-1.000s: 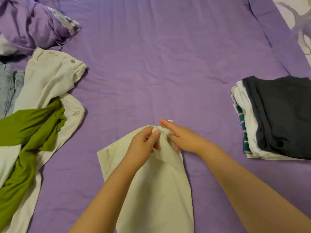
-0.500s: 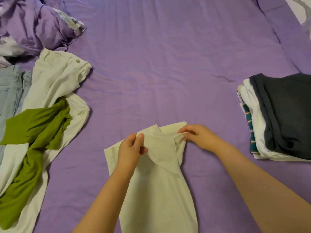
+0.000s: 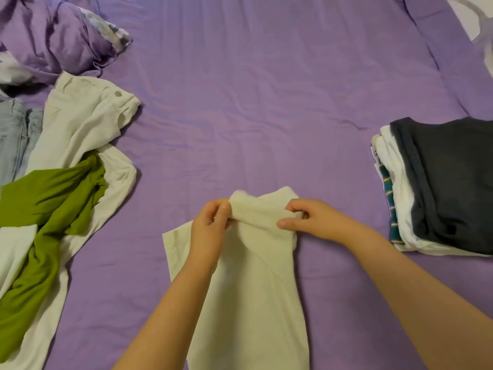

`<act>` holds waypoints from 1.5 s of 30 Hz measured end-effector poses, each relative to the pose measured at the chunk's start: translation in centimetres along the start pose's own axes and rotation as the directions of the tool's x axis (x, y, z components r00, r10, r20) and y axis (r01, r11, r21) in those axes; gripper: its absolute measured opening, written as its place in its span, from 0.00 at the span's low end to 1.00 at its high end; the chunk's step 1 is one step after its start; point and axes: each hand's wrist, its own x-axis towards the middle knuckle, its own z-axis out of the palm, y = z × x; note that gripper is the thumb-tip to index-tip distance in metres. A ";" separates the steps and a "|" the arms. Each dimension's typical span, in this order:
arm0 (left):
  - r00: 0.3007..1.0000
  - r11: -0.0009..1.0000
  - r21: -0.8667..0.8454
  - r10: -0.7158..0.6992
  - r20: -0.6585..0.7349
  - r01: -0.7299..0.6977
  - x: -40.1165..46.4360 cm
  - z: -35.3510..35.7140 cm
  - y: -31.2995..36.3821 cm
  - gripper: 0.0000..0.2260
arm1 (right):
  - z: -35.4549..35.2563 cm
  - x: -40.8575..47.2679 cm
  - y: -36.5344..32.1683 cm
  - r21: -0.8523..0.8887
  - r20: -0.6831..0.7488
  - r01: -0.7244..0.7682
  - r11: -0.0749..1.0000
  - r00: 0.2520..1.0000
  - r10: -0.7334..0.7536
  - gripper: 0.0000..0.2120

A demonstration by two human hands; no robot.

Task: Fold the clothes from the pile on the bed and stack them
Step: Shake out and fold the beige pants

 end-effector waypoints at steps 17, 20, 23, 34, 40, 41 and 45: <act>0.834 0.929 0.115 -0.255 -0.489 0.351 -0.2 -6.5 -8.0 0.10 | 5.6 0.8 2.5 0.107 -0.483 -0.298 0.948 0.818 0.312 0.19; 0.845 0.942 0.107 -0.231 -0.483 0.318 -0.1 -6.9 -8.3 0.08 | 5.3 0.7 2.9 0.063 -0.542 -0.305 0.950 0.789 0.290 0.21; 0.859 0.953 0.115 -0.196 -0.473 0.280 1.1 -7.4 -8.0 0.08 | 4.4 0.7 3.7 0.114 -0.557 -0.367 0.923 0.746 0.365 0.22; 0.891 0.969 -0.105 -0.248 -0.379 0.225 4.5 -7.2 -8.1 0.07 | 4.7 1.0 3.5 0.636 -0.540 -0.192 0.747 0.581 0.609 0.19; 0.955 0.973 -0.089 -0.225 -0.193 0.211 4.4 -7.2 -7.9 0.12 | 4.5 0.8 2.4 0.626 -0.469 -0.142 0.767 0.718 0.515 0.16; 0.970 0.981 -0.060 -0.190 -0.150 0.183 4.5 -7.1 -8.0 0.15 | 4.5 1.0 2.1 0.547 -0.456 -0.200 0.813 0.743 0.490 0.26; 0.989 0.997 0.062 -0.046 -0.142 0.055 5.2 -7.4 -8.2 0.09 | 4.1 1.7 2.1 0.329 -0.583 -0.247 0.912 0.706 0.402 0.16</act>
